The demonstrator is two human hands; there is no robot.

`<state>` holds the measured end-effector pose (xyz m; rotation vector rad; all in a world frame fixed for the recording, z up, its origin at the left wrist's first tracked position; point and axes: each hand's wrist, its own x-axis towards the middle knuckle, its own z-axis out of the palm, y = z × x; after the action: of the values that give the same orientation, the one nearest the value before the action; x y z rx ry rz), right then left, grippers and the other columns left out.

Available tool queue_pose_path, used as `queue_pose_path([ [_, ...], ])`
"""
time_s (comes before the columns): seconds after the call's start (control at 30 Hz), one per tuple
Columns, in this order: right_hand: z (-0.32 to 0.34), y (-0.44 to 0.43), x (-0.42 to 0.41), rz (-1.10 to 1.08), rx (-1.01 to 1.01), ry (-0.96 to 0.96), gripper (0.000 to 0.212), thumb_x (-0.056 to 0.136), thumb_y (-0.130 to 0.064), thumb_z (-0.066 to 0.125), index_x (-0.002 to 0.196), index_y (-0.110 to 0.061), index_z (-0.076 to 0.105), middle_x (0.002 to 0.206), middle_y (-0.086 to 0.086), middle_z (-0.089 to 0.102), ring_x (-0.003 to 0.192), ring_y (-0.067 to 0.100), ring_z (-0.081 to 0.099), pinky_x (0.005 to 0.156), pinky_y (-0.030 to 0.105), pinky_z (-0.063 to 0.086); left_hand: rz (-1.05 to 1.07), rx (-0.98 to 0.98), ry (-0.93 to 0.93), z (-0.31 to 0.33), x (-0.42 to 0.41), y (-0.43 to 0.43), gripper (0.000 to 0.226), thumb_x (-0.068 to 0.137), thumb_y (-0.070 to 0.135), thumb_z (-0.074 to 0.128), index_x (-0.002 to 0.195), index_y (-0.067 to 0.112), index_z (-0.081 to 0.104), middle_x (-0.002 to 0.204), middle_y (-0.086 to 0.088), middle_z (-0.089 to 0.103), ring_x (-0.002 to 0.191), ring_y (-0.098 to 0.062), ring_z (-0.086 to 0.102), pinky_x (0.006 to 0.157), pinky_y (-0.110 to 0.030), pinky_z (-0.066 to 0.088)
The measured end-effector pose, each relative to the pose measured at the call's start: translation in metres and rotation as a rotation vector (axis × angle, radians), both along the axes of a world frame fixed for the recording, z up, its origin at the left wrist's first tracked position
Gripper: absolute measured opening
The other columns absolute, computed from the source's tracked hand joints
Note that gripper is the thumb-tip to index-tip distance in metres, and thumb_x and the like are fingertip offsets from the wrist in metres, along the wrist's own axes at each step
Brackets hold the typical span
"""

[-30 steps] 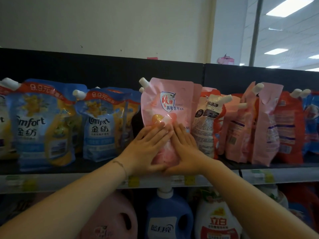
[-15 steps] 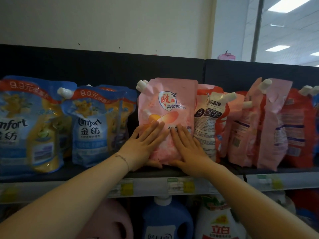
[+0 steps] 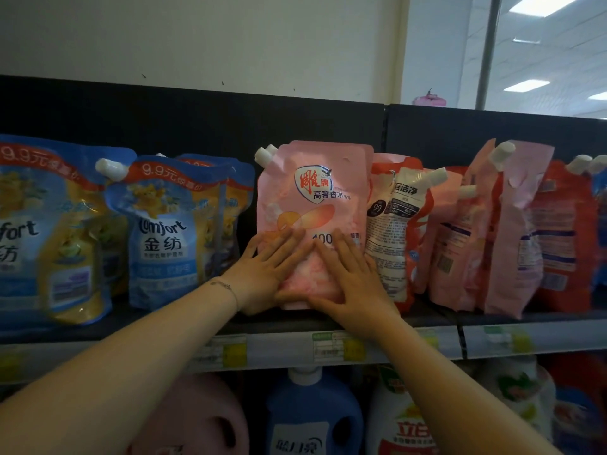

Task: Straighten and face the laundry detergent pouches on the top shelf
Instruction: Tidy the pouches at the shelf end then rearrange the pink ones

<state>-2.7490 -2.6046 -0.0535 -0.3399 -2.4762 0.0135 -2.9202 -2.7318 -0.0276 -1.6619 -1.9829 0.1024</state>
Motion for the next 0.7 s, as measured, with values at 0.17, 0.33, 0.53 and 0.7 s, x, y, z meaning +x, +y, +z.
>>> queue_pose_path([
  [0.17, -0.002, -0.009, 0.006, 0.006, 0.052, 0.136, 0.07, 0.092, -0.047, 0.049, 0.149, -0.042, 0.008, 0.158, -0.016, -0.008, 0.137, -0.006, -0.018, 0.113, 0.026, -0.002, -0.012, 0.054, -0.035, -0.006, 0.002, -0.005, 0.087, 0.063, 0.085, -0.017, 0.132, 0.039, -0.045, 0.142, 0.012, -0.048, 0.132, -0.007, -0.043, 0.115, -0.045, -0.013],
  [0.33, -0.005, -0.012, 0.004, -0.052, 0.087, 0.245, 0.062, 0.086, -0.046, 0.053, 0.144, -0.029, 0.036, 0.158, -0.004, 0.02, 0.144, 0.01, 0.011, 0.11, 0.034, 0.02, 0.027, 0.093, -0.075, -0.009, 0.014, -0.009, 0.096, 0.063, 0.088, -0.01, 0.142, 0.038, -0.03, 0.152, 0.009, -0.035, 0.141, -0.012, -0.029, 0.119, -0.043, -0.002],
  [0.53, -0.01, -0.019, 0.007, -0.099, 0.149, 0.259, 0.055, 0.084, -0.045, 0.044, 0.131, -0.019, 0.052, 0.145, 0.008, 0.044, 0.135, 0.025, 0.037, 0.095, 0.045, 0.042, 0.018, 0.224, -0.235, 0.004, 0.057, -0.018, 0.082, 0.084, 0.053, 0.059, 0.151, 0.026, 0.02, 0.16, 0.003, 0.009, 0.145, -0.019, 0.01, 0.113, -0.044, 0.03],
  [0.7, 0.005, -0.011, 0.023, 0.114, 0.003, 0.263, 0.046, 0.088, -0.03, 0.045, 0.13, -0.015, 0.055, 0.14, 0.008, 0.05, 0.131, 0.028, 0.043, 0.103, 0.046, 0.035, 0.092, 0.368, -0.075, 0.007, 0.1, -0.008, 0.046, 0.082, 0.041, 0.057, 0.121, 0.017, 0.053, 0.128, -0.003, 0.05, 0.12, -0.026, 0.04, 0.091, -0.038, 0.043],
])
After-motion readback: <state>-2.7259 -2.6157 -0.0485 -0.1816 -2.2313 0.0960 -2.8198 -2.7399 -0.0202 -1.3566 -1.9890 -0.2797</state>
